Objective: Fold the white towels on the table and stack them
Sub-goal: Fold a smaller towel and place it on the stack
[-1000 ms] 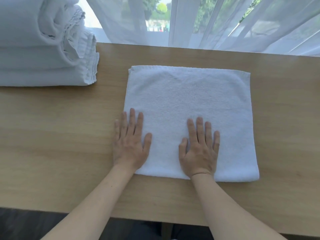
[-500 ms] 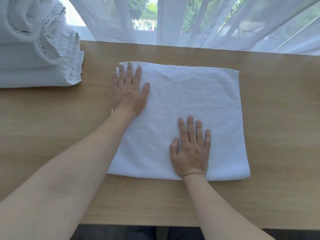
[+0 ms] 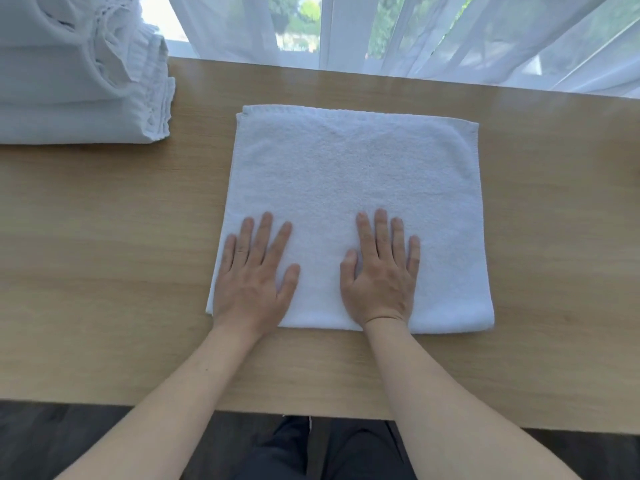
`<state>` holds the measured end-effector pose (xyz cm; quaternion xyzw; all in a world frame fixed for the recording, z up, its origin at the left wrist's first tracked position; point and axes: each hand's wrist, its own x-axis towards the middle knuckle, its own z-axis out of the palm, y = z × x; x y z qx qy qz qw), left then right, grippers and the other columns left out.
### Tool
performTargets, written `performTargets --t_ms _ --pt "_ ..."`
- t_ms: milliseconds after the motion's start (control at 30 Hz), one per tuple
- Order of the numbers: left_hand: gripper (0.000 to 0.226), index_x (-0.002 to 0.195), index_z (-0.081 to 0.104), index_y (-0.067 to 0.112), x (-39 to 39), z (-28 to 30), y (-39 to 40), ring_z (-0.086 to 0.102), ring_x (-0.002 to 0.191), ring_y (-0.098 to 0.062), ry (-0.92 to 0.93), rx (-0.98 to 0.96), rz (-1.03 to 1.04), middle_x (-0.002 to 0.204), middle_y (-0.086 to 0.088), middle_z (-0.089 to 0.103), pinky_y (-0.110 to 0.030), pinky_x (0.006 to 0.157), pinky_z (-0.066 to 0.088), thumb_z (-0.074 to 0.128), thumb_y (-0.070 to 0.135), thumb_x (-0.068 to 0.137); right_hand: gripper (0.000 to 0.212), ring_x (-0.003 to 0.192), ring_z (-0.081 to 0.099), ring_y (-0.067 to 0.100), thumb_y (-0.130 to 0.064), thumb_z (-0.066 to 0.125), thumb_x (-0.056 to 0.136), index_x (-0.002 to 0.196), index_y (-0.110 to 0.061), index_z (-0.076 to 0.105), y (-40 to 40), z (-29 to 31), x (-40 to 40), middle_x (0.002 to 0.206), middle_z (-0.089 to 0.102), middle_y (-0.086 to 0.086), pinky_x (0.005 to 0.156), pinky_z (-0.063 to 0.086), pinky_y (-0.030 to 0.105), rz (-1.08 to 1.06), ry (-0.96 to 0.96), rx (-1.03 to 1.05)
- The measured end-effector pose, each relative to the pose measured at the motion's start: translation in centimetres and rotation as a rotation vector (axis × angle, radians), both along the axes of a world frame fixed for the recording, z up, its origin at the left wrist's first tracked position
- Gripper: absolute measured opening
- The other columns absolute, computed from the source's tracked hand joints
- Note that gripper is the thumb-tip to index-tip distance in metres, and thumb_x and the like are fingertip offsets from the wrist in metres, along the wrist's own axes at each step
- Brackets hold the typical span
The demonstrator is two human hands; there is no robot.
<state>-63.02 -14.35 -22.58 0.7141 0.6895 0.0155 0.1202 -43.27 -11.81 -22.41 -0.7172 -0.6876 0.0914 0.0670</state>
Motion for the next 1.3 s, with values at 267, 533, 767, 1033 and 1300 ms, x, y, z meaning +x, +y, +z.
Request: performTargets --t_ms 267,533,767,1033,1300 --pt "0.059 0.157 0.028 0.01 1.2 1.1 -0.9 0.013 0.155 -0.027 -0.072 0.061 -0.156 0.165 -0.011 0.02 -0.049 0.125 0.015 0.026 0.037 0.104 0.056 0.154 0.016 0.025 -0.04 0.037 0.103 0.155 -0.021 0.037 -0.3 0.9 0.2 0.164 0.028 0.006 0.125 0.003 0.05 0.025 0.11 0.031" --pt "0.068 0.159 0.0 0.011 10.3 1.6 -2.6 -0.013 0.154 -0.021 -0.084 -0.057 -0.275 0.167 -0.005 -0.009 -0.039 0.125 -0.01 0.012 0.049 0.103 0.046 0.149 0.031 0.027 -0.025 0.046 0.103 0.146 -0.009 0.048 -4.3 1.6 7.3 0.158 0.039 0.012 0.123 0.016 0.044 -0.188 0.176 0.079" --pt "0.066 0.162 0.008 0.018 16.7 1.7 0.7 -0.012 0.155 -0.021 -0.084 -0.076 -0.354 0.168 -0.003 -0.008 -0.042 0.125 -0.009 0.028 0.046 0.105 0.045 0.144 0.037 0.034 -0.029 0.053 0.102 0.145 -0.014 0.05 -6.6 1.6 15.2 0.153 0.044 0.016 0.118 0.025 0.05 -0.228 0.07 0.002" --pt "0.063 0.161 0.001 0.024 19.9 2.5 0.6 -0.016 0.154 -0.026 0.003 -0.139 -0.352 0.168 -0.004 -0.012 -0.049 0.124 -0.009 0.025 0.046 0.107 0.04 0.106 0.059 0.034 -0.046 0.034 0.104 0.117 -0.012 0.05 -4.5 3.7 15.4 0.115 0.064 0.011 0.087 0.039 0.042 -0.398 0.093 -0.255" --pt "0.033 0.127 0.064 0.021 21.7 4.4 2.3 0.045 0.128 -0.023 -0.353 -0.044 0.03 0.138 0.001 0.054 -0.035 0.104 0.032 0.057 0.036 0.099 0.028 0.09 0.053 0.034 -0.036 0.046 0.103 0.11 -0.009 0.052 -2.6 4.2 14.7 0.11 0.052 0.009 0.069 0.032 0.036 -0.482 0.378 -0.271"
